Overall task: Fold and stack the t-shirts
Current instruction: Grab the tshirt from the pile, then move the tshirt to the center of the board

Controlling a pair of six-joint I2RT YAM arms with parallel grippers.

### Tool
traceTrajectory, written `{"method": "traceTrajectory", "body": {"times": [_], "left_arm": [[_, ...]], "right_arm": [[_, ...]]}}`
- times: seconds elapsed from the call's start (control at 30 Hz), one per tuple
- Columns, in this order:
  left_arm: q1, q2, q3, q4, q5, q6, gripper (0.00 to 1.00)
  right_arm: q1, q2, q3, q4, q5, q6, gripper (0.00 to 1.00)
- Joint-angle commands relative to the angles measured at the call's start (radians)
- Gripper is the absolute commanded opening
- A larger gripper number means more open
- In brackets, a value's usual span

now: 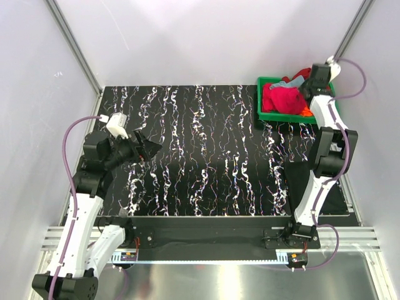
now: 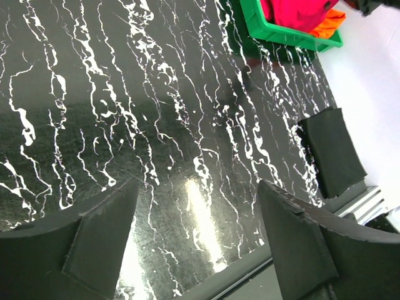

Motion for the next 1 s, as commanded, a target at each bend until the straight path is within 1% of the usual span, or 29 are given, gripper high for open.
{"method": "traceTrajectory", "body": {"times": [0.0,0.03,0.07,0.1,0.17,0.2,0.23,0.27,0.37,0.4,0.43,0.47,0.5,0.53,0.57,0.6,0.63,0.67,0.7,0.73,0.77,0.8,0.83,0.87,0.93,0.97], "left_arm": [[0.003,-0.007,0.05,0.047,0.031,-0.066,0.88],[0.005,-0.013,0.047,0.045,0.029,-0.077,0.93],[0.003,-0.016,0.047,0.041,0.028,-0.087,0.95],[0.005,-0.02,0.045,0.033,0.028,-0.1,0.96],[0.005,-0.028,0.05,0.006,0.022,-0.13,0.97],[0.003,-0.028,0.059,-0.007,0.021,-0.138,0.97],[0.002,-0.031,0.061,-0.023,0.023,-0.146,0.97],[0.002,-0.039,0.062,-0.033,0.02,-0.156,0.97],[0.002,-0.059,0.065,-0.068,0.017,-0.182,0.97],[0.002,-0.062,0.068,-0.079,0.009,-0.19,0.97],[0.003,-0.066,0.07,-0.103,0.008,-0.196,0.97],[0.002,-0.075,0.073,-0.109,0.012,-0.206,0.97],[0.003,-0.08,0.078,-0.119,0.009,-0.209,0.97],[0.002,-0.086,0.079,-0.143,-0.003,-0.212,0.96],[0.002,-0.091,0.084,-0.155,-0.014,-0.224,0.96],[0.002,-0.095,0.094,-0.168,-0.029,-0.227,0.95],[0.002,-0.096,0.101,-0.191,-0.031,-0.23,0.95],[0.002,-0.094,0.116,-0.197,-0.015,-0.232,0.92],[0.003,-0.089,0.127,-0.208,-0.012,-0.229,0.91],[0.002,-0.086,0.136,-0.236,-0.011,-0.226,0.9],[0.002,-0.086,0.159,-0.252,-0.021,-0.224,0.9],[0.0,-0.092,0.171,-0.278,-0.025,-0.219,0.89],[0.002,-0.097,0.18,-0.286,-0.031,-0.215,0.89],[-0.001,-0.105,0.191,-0.29,-0.038,-0.215,0.88],[-0.001,-0.12,0.19,-0.294,-0.047,-0.219,0.88],[-0.001,-0.132,0.185,-0.292,-0.049,-0.23,0.88]], "right_arm": [[-0.003,-0.119,0.223,0.081,0.066,-0.083,0.0],[-0.003,-0.117,0.268,0.085,0.047,-0.084,0.0],[-0.003,-0.112,0.314,0.085,0.038,-0.075,0.0],[0.0,-0.111,0.404,0.084,0.032,-0.063,0.0],[0.008,-0.117,0.487,0.069,0.02,-0.002,0.0],[0.012,-0.12,0.57,0.061,0.006,0.011,0.0],[0.04,-0.12,0.615,0.026,-0.003,0.022,0.0],[0.055,-0.119,0.702,0.006,-0.011,0.026,0.0],[0.147,-0.134,0.817,-0.043,-0.066,0.004,0.0],[0.156,-0.145,0.833,-0.051,-0.075,0.002,0.0],[0.193,-0.157,0.842,-0.071,-0.115,0.02,0.0],[0.225,-0.187,0.842,-0.076,-0.146,0.076,0.0],[0.244,-0.209,0.819,-0.086,-0.172,0.113,0.0],[0.268,-0.23,0.793,-0.099,-0.236,0.146,0.0],[0.293,-0.284,0.761,-0.108,-0.261,0.182,0.0],[0.358,-0.319,0.668,-0.118,-0.275,0.19,0.0],[0.395,-0.359,0.6,-0.125,-0.299,0.195,0.0],[0.429,-0.443,0.445,-0.126,-0.315,0.209,0.0],[0.499,-0.491,0.363,-0.126,-0.347,0.223,0.01],[0.535,-0.538,0.275,-0.129,-0.353,0.238,0.03],[0.57,-0.635,0.098,-0.129,-0.358,0.264,0.06],[0.624,-0.725,0.013,-0.135,-0.37,0.287,0.07],[0.652,-0.726,-0.068,-0.14,-0.376,0.287,0.1],[0.669,-0.802,-0.221,-0.145,-0.388,0.311,0.14],[0.704,-0.859,-0.357,-0.16,-0.482,0.322,0.18],[0.704,-0.896,-0.415,-0.168,-0.526,0.328,0.27]]}}
